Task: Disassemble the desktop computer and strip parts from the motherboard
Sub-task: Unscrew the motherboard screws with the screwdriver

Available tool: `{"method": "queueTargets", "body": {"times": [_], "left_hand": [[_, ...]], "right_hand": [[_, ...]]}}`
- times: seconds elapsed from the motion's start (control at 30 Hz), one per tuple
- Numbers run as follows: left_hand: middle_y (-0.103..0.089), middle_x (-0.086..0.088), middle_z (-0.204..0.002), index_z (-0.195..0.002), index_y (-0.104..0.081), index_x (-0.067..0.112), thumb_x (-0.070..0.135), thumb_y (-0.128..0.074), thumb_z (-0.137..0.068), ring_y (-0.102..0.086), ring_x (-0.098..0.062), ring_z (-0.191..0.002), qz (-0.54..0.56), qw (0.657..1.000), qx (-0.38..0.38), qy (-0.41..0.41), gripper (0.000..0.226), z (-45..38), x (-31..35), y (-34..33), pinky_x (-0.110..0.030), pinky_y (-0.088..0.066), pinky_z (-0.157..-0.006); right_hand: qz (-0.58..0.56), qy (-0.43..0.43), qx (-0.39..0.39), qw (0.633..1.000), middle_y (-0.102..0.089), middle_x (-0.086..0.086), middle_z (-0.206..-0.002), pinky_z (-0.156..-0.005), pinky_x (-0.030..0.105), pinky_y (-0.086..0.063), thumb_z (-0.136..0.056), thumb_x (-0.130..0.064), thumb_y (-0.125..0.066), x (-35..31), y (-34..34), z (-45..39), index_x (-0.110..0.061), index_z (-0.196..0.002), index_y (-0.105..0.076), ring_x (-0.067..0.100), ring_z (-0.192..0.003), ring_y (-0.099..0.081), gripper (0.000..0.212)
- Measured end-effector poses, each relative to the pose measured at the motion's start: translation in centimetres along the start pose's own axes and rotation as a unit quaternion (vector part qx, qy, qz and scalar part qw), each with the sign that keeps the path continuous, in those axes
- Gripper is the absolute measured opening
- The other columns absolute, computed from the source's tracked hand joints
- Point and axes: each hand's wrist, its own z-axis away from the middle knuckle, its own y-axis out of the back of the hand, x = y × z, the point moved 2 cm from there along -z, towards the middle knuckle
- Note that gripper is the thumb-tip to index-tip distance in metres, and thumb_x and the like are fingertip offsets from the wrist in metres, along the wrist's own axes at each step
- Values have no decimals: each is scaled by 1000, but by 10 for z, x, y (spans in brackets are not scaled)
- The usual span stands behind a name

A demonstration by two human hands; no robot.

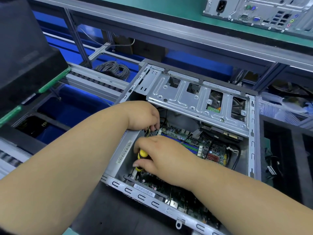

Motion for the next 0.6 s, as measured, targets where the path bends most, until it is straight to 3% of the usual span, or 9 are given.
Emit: {"method": "queueTargets", "body": {"times": [0.1, 0.33, 0.6], "left_hand": [[-73, 15, -81, -86, -72, 29, 17, -45, -85, -65, -3, -75, -7, 1000, -3, 1, 30, 0, -1, 1, -28, -53, -78], [-71, 20, -77, -83, -72, 32, 18, -44, -83, -64, 0, -73, -23, 1000, -9, 1, 31, -2, -2, 1, -30, -54, -80], [-71, 19, -76, -83, -72, 31, 17, -45, -84, -64, -2, -74, -19, 1000, -3, 1, 30, -2, -3, 0, -30, -53, -80]], "right_hand": [[-51, -13, 4, 999, -56, -2, -88, -67, 36, -41, -91, -40, -67, 0, 2, 3, -16, -105, -50, 16, -77, -46, 33], [-93, 11, -16, 995, -58, -2, -100, -87, 33, -43, -88, -17, -72, 5, 12, 2, -17, -111, -67, 14, -94, -50, 23], [-32, 77, -37, 996, -63, 3, -100, -89, 33, -43, -89, -5, -68, -1, 13, 3, -10, -111, -69, 17, -96, -53, 23]]}}
